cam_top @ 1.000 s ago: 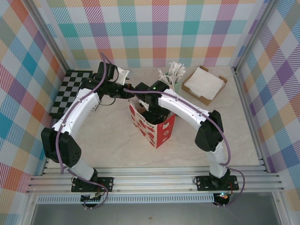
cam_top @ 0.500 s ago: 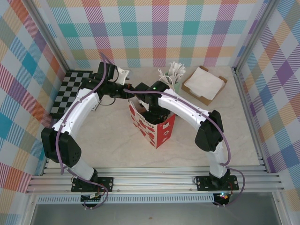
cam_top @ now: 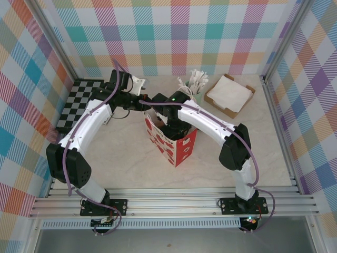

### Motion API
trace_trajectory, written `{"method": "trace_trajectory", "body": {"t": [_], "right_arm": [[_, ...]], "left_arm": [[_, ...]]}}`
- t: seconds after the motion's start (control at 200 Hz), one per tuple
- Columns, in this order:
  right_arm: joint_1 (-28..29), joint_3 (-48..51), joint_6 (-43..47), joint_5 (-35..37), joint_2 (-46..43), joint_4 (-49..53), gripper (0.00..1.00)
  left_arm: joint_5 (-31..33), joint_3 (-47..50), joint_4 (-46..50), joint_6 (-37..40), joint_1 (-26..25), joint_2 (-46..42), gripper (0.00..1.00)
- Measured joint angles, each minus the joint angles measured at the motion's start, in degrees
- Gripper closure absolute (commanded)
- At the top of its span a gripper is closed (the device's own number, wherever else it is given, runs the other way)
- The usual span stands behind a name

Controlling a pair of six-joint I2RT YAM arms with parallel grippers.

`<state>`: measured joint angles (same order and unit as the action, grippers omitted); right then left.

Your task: Pack the takeout coffee

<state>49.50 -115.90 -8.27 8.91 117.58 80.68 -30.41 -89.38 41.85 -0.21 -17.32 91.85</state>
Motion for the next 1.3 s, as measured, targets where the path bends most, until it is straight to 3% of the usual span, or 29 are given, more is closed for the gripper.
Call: {"method": "trace_trajectory", "body": {"t": [1.3], "right_arm": [[-0.04, 1.86, -0.28, -0.83, -0.02, -0.72, 0.42]], "left_arm": [[0.00, 0.00, 0.07, 0.00, -0.04, 0.00, 1.00]]}}
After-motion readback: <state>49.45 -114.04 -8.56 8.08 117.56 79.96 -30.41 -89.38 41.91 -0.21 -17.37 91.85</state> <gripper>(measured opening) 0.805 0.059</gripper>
